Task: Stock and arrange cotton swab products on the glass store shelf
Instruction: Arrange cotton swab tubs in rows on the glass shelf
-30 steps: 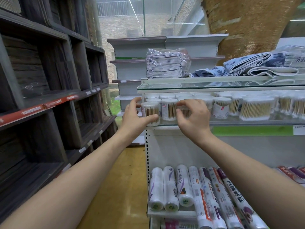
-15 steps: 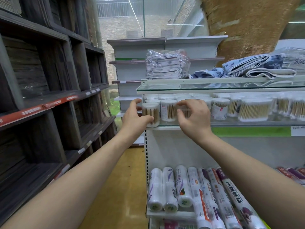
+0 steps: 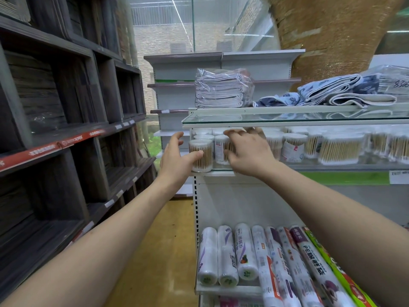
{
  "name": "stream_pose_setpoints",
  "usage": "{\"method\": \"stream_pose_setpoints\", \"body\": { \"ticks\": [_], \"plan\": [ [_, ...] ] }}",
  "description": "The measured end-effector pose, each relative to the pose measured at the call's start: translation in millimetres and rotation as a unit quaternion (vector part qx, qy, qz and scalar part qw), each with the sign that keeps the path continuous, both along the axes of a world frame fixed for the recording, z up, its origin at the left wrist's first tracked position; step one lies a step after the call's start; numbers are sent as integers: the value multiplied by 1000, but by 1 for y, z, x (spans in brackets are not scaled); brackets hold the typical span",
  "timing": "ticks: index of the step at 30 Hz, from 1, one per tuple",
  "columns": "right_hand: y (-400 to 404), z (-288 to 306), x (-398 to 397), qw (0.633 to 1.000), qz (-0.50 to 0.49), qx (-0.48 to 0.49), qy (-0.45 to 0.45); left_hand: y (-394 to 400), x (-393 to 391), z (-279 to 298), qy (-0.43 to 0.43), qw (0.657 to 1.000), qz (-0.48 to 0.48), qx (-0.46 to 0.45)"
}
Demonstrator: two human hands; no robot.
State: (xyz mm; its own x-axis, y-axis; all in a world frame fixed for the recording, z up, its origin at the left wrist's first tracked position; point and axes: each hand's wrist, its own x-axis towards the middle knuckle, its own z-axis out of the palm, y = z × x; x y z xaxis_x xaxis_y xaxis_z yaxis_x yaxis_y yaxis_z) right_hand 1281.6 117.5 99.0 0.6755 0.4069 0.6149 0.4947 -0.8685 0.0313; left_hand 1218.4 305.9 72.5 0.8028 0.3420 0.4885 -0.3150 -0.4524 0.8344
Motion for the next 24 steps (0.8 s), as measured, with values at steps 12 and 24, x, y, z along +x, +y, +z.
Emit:
{"method": "stream_pose_setpoints", "body": {
  "ticks": [12,24],
  "plan": [
    [6,19,6,997,24,35,66,8,-2,2,2,1000,-14,-6],
    [5,19,5,996,29,45,65,5,4,1,4,999,-32,-8]
  ]
}}
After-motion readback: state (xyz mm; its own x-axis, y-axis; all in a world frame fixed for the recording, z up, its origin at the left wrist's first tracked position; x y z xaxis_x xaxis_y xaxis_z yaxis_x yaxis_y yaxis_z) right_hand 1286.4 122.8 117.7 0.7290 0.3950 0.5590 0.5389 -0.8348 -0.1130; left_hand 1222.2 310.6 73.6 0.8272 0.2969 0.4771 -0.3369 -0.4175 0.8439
